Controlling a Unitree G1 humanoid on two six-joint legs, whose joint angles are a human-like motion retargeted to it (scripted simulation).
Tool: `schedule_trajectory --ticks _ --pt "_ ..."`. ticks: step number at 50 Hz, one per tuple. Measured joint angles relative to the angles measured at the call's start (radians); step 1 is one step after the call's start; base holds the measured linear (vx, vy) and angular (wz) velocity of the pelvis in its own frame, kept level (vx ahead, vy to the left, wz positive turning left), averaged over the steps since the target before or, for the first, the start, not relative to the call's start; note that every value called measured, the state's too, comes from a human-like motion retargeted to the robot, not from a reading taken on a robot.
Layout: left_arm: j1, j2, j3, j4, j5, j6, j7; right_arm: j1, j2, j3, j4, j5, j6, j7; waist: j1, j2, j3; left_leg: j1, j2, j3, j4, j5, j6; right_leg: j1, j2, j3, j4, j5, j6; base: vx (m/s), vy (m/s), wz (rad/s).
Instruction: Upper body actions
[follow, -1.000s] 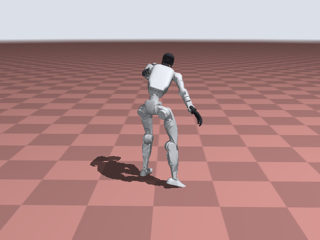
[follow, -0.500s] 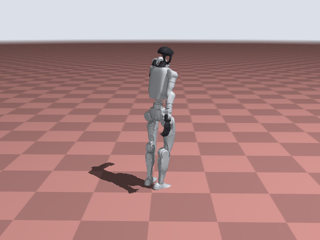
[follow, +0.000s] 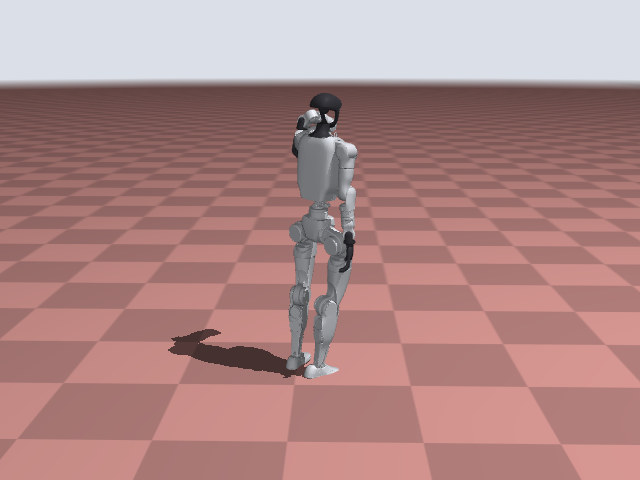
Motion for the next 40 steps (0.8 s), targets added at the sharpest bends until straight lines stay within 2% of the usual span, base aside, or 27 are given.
schedule_trajectory --ticks 10,14,18,22,30,40 --pt "0.061 -0.162 -0.012 0.0 0.008 0.0 0.055 -0.018 0.037 0.086 -0.112 0.007 -0.065 0.083 -0.008 -0.032 0.007 0.0 0.005 -0.028 0.008 0.005 -0.003 0.029 0.01 -0.033 -0.004 -0.02 -0.012 0.02 -0.03 0.11" --pt "0.064 -0.124 -0.041 0.0 0.004 0.005 0.089 0.042 0.019 0.059 -0.113 0.01 -0.059 0.084 0.019 -0.026 0.0 0.0 -0.008 -0.053 0.008 0.007 0.0 0.045 0.006 -0.061 -0.01 -0.031 -0.017 0.06 0.0 0.33" --pt "0.073 -0.032 -0.063 0.0 0.071 0.026 0.056 0.105 0.003 0.03 -0.068 0.013 -0.028 0.083 0.039 -0.027 -0.009 0.004 -0.019 -0.069 0.01 0.006 0.001 0.058 0.001 -0.079 -0.014 -0.038 -0.02 0.07 0.0 0.21" --pt "0.084 0.003 -0.069 0.0 0.129 0.031 0.027 0.146 -0.008 0.015 -0.015 0.017 0.008 0.065 0.037 -0.026 -0.019 0.007 -0.024 -0.074 0.009 0.004 0.004 0.066 0.0 -0.085 -0.016 -0.043 -0.021 0.05 0.01 0.06" --pt "0.096 -0.044 -0.047 0.0 0.136 0.007 0.078 0.195 0.025 -0.075 -0.017 0.106 0.008 -0.039 -0.004 -0.032 -0.029 0.013 -0.023 -0.084 0.009 0.001 0.004 0.073 0.002 -0.094 -0.017 -0.047 -0.021 0.0 0.0 0.0" --pt "0.095 -0.117 -0.028 0.0 0.155 0.0 0.13 0.202 0.04 -0.087 -0.023 0.169 0.003 -0.056 -0.002 -0.026 -0.041 0.016 -0.014 -0.062 -0.002 0.003 0.005 0.057 0.01 -0.07 -0.014 -0.035 -0.02 0.0 0.0 -0.02"
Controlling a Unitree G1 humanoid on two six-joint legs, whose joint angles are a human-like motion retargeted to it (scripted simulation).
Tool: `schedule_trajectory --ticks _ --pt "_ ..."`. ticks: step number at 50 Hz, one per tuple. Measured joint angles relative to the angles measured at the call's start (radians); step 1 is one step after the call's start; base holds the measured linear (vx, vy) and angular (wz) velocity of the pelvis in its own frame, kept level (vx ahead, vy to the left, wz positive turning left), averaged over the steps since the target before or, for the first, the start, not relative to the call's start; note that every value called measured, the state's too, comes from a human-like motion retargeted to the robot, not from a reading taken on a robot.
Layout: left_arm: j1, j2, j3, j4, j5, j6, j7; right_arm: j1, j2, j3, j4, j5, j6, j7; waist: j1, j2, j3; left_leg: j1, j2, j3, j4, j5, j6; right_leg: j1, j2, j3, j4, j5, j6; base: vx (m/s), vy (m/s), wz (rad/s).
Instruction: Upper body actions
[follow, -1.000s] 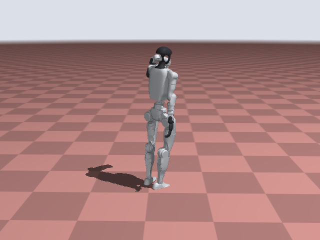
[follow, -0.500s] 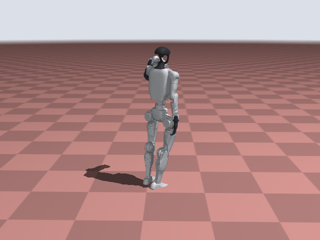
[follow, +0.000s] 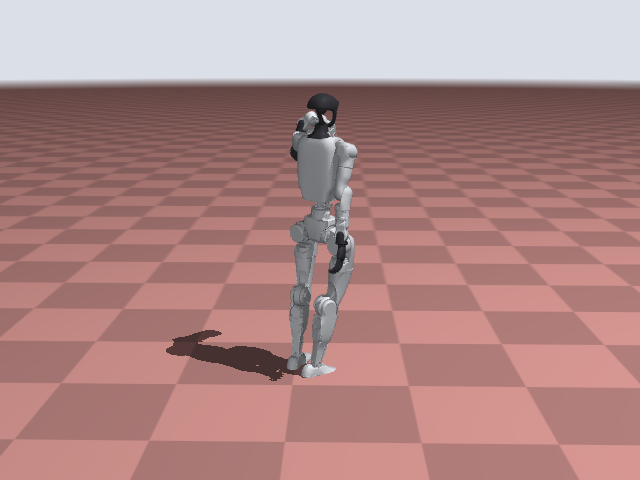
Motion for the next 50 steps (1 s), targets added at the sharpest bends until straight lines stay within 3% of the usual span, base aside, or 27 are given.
schedule_trajectory --ticks 12,50 --pt "-0.018 0.048 -0.024 0.0 0.121 0.007 -0.045 -0.03 0.044 -0.073 -0.054 0.096 -0.026 0.014 -0.003 0.017 -0.009 -0.026 0.014 0.008 0.008 0.004 -0.007 -0.029 -0.003 0.01 -0.002 0.015 0.002 -0.01 0.0 0.0" --pt "0.0 -0.013 0.029 0.0 0.182 0.019 0.116 -0.043 0.026 0.047 -0.014 0.006 0.012 0.08 0.032 -0.004 -0.026 -0.047 -0.005 -0.033 0.01 0.015 0.007 -0.029 -0.015 -0.032 -0.002 0.008 0.005 0.0 0.0 0.0"
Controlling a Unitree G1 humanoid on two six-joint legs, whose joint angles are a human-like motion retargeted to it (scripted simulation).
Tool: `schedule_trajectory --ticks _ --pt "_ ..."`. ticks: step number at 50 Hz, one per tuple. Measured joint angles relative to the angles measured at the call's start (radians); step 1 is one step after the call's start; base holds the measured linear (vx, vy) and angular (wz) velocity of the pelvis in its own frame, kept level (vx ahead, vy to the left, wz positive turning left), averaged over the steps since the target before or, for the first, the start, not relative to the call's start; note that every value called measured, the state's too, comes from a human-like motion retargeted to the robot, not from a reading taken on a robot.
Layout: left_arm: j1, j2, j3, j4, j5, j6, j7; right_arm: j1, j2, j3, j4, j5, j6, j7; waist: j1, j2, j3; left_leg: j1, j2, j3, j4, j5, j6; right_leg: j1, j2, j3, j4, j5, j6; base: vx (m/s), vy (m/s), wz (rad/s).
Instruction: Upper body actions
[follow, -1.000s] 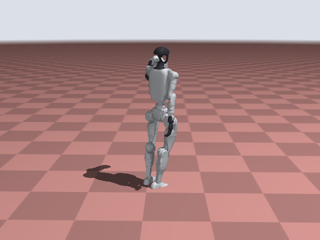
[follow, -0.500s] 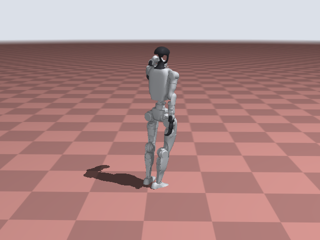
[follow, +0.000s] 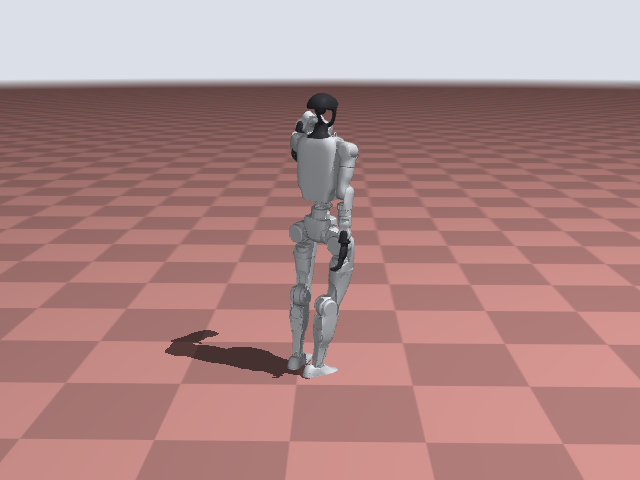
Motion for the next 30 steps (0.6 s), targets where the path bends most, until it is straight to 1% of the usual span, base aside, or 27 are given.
schedule_trajectory --ticks 30 --pt "0.006 -0.002 0.0 0.0 0.077 0.002 0.074 0.004 -0.015 0.027 0.018 -0.06 0.011 0.022 -0.009 -0.001 -0.019 0.001 -0.004 0.007 -0.013 0.006 0.006 -0.009 0.004 0.007 0.003 0.003 -0.003 0.0 0.0 0.0"
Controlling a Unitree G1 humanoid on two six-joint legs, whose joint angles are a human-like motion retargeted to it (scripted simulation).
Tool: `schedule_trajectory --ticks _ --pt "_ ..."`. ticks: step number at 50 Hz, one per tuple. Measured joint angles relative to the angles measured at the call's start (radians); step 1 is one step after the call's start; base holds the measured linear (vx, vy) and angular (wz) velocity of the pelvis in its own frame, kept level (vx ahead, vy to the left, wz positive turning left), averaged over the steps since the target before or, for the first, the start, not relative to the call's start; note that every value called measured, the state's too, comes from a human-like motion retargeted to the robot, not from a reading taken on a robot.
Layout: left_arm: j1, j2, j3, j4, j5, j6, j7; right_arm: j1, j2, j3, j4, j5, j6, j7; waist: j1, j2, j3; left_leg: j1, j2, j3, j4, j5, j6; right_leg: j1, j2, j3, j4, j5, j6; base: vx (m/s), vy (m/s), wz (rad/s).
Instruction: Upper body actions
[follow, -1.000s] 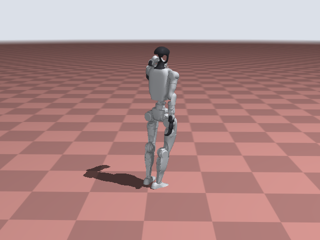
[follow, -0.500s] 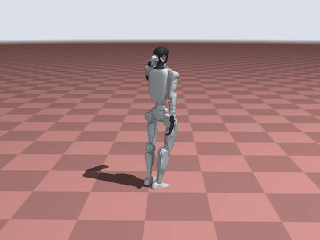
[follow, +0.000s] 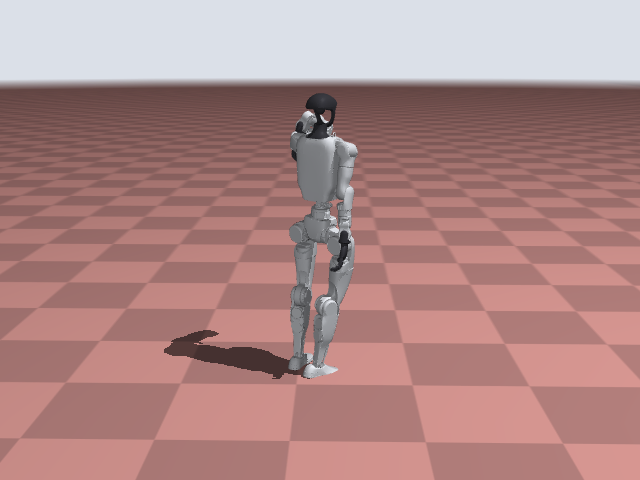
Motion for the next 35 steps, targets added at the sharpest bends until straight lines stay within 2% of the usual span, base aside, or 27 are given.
schedule_trajectory --ticks 25,30,35 --pt "0.003 0.019 -0.008 0.0 0.057 -0.001 0.052 -0.009 0.0 -0.006 -0.004 -0.016 -0.009 0.017 -0.025 0.0 -0.011 0.0 0.001 0.011 -0.003 -0.001 0.0 -0.008 0.004 0.012 0.001 0.001 -0.003 0.0 0.0 0.0" --pt "0.005 0.042 -0.02 0.0 0.067 0.001 0.063 -0.022 -0.028 -0.062 -0.017 0.0 -0.007 0.01 -0.036 -0.014 -0.018 0.0 -0.002 0.013 -0.004 -0.004 -0.002 -0.012 -0.001 0.014 0.0 0.001 -0.002 0.0 0.0 0.0" --pt "-0.002 0.105 -0.032 0.0 0.071 0.008 0.076 -0.097 -0.122 -0.209 -0.055 0.072 0.023 -0.05 -0.041 -0.019 -0.03 -0.003 -0.01 0.019 -0.006 -0.009 0.0 -0.022 -0.003 0.021 -0.002 0.004 -0.002 0.0 0.0 0.0"
